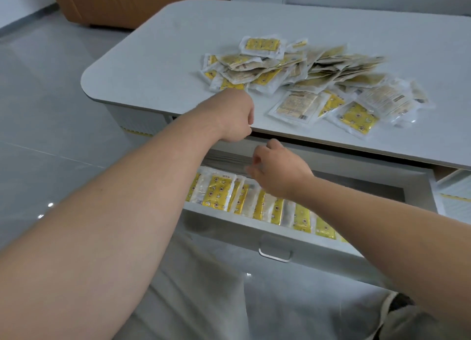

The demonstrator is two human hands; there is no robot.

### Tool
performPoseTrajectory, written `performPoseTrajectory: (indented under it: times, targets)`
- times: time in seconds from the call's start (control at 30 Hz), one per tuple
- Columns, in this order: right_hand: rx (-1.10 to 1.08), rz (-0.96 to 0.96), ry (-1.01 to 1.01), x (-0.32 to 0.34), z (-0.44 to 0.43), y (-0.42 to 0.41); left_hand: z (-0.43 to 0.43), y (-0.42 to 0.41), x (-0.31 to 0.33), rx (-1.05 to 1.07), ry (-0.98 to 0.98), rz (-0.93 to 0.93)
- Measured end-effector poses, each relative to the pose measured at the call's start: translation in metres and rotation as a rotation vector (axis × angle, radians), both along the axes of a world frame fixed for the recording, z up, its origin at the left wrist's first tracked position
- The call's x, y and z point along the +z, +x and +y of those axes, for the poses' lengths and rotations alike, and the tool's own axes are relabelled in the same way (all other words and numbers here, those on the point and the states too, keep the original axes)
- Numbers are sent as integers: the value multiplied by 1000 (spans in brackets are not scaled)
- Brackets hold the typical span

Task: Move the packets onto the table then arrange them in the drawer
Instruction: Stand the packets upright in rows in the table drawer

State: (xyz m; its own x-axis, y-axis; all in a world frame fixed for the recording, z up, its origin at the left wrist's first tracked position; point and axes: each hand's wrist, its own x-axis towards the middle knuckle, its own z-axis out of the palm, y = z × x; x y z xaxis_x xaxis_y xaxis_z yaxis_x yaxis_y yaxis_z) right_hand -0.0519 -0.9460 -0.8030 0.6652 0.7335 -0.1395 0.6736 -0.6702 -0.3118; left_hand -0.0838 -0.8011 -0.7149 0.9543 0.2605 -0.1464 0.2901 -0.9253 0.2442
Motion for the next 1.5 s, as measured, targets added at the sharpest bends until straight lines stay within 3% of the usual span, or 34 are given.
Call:
performPoseTrajectory:
  times: [0.13, 0.23, 0.3, 0.43, 0.67, 0.87, 1.07, 1.2, 1.3, 1.4, 1.5]
  targets:
    - [-60, -189, 52, 28, -63, 22, -33, 22, -12, -102, -45, -102]
    - [-172, -495, -122, 32, -111, 42, -51, 36, -25, -182, 22, -137]
    - [-223, -500, -219, 31, -131, 50, -56, 42, -31, -213, 65, -140]
    - [-240, -407, -225, 29, -142, 65, -63, 49, -38, -228, 196, -81]
    - [-100, -633, 5, 22, -156, 72, -73, 40, -48, -229, 391, -287]
    - [-11, -746, 311, 20, -160, 63, -62, 16, -42, -307, 142, -356]
    - [12, -811, 545, 32, -141, 48, -47, -3, 6, -177, -201, -439]
    - [-82, -610, 599, 44, -128, 32, -35, -3, 20, -75, -279, -262]
    - [-179, -110, 562, 51, -123, 22, -22, -2, 8, -82, -289, -24]
    - [-262, 368, 666, 53, -119, 18, -11, -1, -16, -86, -292, 101]
    - [-233, 433, 685, 49, -120, 18, -5, 2, -38, -89, -242, 259]
